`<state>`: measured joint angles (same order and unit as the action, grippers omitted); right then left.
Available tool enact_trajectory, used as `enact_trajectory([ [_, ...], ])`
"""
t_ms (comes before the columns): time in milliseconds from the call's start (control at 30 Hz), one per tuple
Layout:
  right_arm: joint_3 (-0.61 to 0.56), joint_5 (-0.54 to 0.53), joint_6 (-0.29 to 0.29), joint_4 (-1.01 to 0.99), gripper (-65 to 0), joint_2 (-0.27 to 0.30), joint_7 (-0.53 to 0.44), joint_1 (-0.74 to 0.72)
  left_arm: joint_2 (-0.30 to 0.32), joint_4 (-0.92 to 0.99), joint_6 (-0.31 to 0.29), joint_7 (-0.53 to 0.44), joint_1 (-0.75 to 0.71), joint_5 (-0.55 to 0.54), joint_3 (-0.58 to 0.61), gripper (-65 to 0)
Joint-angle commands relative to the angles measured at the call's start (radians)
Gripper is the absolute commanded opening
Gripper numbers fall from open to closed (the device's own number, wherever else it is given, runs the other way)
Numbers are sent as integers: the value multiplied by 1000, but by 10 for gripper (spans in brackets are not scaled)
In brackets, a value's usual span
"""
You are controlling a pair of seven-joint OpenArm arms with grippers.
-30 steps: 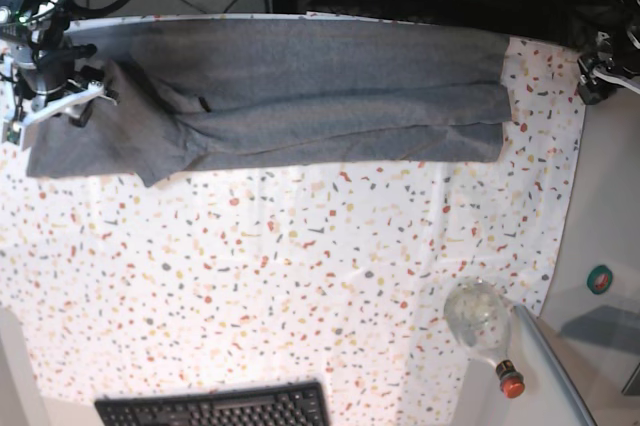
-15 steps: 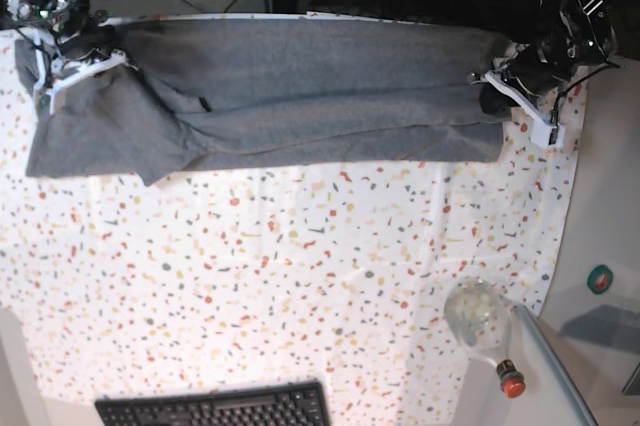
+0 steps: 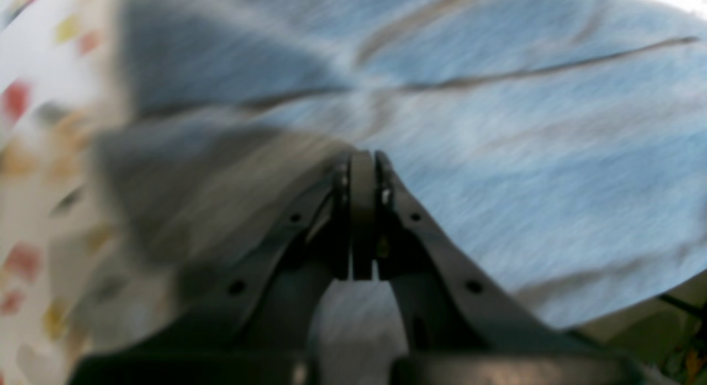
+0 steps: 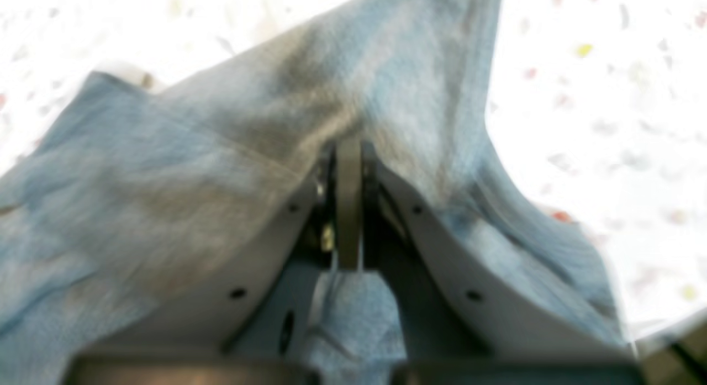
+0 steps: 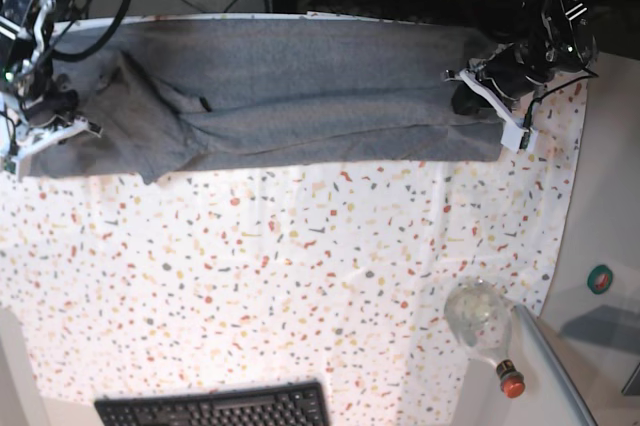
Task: Layout the t-shirt on the table in an organized manner, then fold the t-shirt properly
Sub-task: 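Pull the strip ends with both grippers to straighten the long fold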
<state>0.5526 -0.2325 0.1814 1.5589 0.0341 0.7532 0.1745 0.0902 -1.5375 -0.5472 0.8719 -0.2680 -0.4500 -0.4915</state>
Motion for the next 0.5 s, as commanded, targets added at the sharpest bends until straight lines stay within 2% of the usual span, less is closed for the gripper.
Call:
enact_trajectory([
  [0,4,3,-4,-54,-650,26,-11,-23,15,-2,19,-41,3,-10,12,-650],
  [133,4,2,-4,-332,-650,106,-37,-142,19,55,97,-107,42,56,101,-650],
  [267,2,3,-6,-483,-650,154,-153,-203,16,145,105,-110,125,113,152,-650],
  [467,4,2,-7,-573,-650,209,-166,-277,10,265,105,-112,261,133,198,-650],
])
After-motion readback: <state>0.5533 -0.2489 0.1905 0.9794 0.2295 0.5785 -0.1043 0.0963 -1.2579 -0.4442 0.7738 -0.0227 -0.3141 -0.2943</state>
